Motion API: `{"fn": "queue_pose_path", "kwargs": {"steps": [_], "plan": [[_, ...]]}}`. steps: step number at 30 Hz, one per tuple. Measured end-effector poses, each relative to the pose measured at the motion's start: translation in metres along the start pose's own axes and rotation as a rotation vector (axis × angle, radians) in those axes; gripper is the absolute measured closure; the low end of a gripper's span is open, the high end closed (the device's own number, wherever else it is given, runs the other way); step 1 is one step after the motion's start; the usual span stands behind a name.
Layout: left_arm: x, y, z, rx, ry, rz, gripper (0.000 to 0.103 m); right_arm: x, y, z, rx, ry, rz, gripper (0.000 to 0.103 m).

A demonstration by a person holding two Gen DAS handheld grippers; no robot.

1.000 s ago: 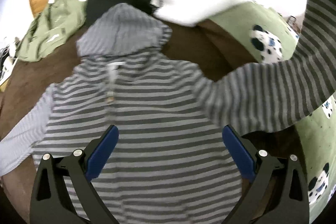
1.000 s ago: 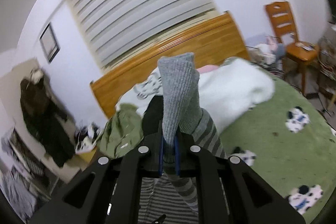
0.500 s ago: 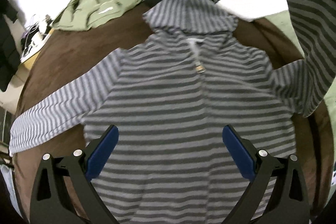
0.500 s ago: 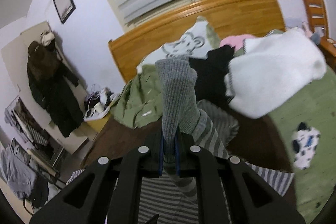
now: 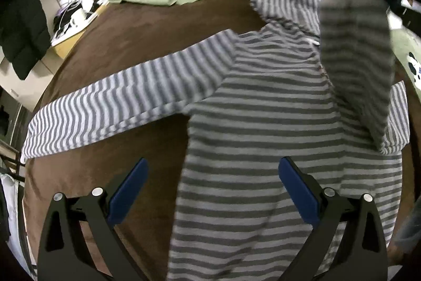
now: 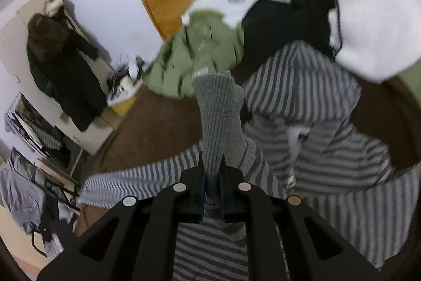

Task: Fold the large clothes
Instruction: 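Lift the cuff with the right tool and carry it across the hoodie body, then lower the cuff onto the hoodie body and open the right tool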

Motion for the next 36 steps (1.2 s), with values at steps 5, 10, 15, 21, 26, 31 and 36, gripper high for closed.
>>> {"fn": "queue_pose_path", "kwargs": {"steps": [5, 10, 15, 21, 26, 31, 36], "plan": [[0.008, 0.022, -0.006, 0.010, 0.012, 0.023, 0.006, 0.041, 0.004, -0.034, -0.006, 0.088, -0.021, 0.094], [0.020, 0.039, -0.007, -0.007, 0.022, 0.028, 0.006, 0.066, 0.005, -0.054, -0.013, 0.126, -0.046, 0.094], [0.027, 0.051, -0.006, -0.016, 0.020, 0.027, 0.006, 0.085, 0.009, -0.061, 0.001, 0.123, -0.069, 0.094], [0.031, 0.065, -0.005, -0.018, 0.015, 0.033, 0.006, 0.115, 0.016, -0.082, -0.009, 0.189, -0.078, 0.091], [0.036, 0.074, -0.008, -0.024, 0.022, 0.035, 0.006, 0.133, 0.016, -0.106, -0.012, 0.245, -0.090, 0.089], [0.039, 0.078, -0.012, -0.029, 0.032, 0.036, 0.006, 0.132, 0.017, -0.109, 0.010, 0.241, -0.047, 0.067], [0.038, 0.080, -0.010, -0.035, 0.017, 0.046, 0.006, 0.126, 0.030, -0.107, -0.045, 0.205, -0.057, 0.055]]}}
Point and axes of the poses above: each gripper's, at about its wrist camera, not at the fingertips, and x roughly the way its jaws point, y to its left, z to its top, the point moved 2 cm from there along x, roughly the way its jaws point, and after that the axes turned 6 degrees about -y, right-handed, at the moved point
